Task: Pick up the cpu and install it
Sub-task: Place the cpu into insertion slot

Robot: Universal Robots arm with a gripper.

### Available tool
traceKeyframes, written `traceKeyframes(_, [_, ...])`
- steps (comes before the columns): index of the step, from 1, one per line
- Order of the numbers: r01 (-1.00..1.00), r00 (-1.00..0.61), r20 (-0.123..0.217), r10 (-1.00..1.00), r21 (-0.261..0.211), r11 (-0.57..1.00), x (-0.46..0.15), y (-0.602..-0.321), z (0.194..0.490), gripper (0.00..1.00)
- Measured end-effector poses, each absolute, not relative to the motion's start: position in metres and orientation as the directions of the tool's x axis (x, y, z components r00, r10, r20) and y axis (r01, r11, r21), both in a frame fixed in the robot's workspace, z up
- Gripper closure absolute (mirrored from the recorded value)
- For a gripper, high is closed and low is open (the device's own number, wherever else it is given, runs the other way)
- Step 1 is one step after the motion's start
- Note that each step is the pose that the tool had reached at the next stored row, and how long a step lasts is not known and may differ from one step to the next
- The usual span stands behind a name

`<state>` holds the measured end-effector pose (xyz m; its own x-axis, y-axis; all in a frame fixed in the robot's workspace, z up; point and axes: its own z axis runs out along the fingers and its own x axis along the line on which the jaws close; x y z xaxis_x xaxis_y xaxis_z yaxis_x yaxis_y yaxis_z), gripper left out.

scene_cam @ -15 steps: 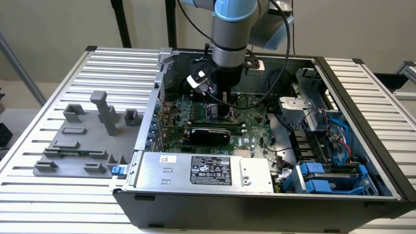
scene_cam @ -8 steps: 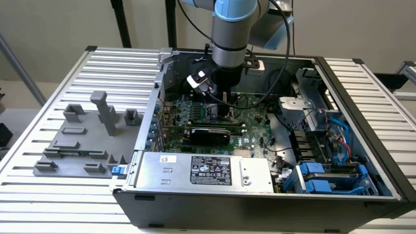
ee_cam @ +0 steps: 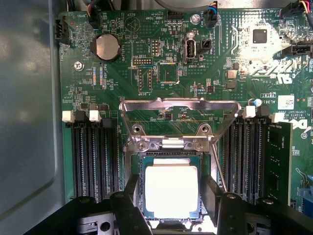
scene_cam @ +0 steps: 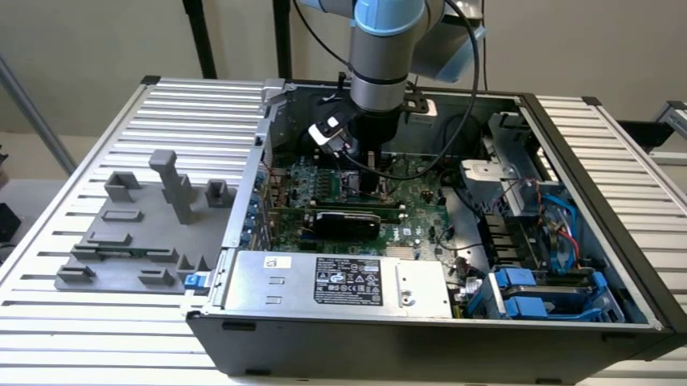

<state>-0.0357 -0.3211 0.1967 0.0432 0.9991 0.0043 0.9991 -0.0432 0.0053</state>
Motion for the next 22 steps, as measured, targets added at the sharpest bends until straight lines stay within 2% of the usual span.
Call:
traceKeyframes(17, [0.999, 0.043, 0.004, 0.999, 0.005, -0.043, -0.036, -0.321, 0.213, 0.38])
traceKeyframes(18, [0.999, 0.043, 0.004, 0.999, 0.005, -0.043, -0.036, -0.321, 0.214, 0.46])
traceKeyframes(19, [0.999, 0.043, 0.004, 0.999, 0.005, -0.043, -0.036, -0.321, 0.215, 0.46])
traceKeyframes(21, [0.999, 0.043, 0.004, 0.999, 0.005, -0.043, -0.036, -0.321, 0.216, 0.58])
traceKeyframes(22, [0.999, 0.043, 0.004, 0.999, 0.005, -0.043, -0.036, -0.321, 0.216, 0.58])
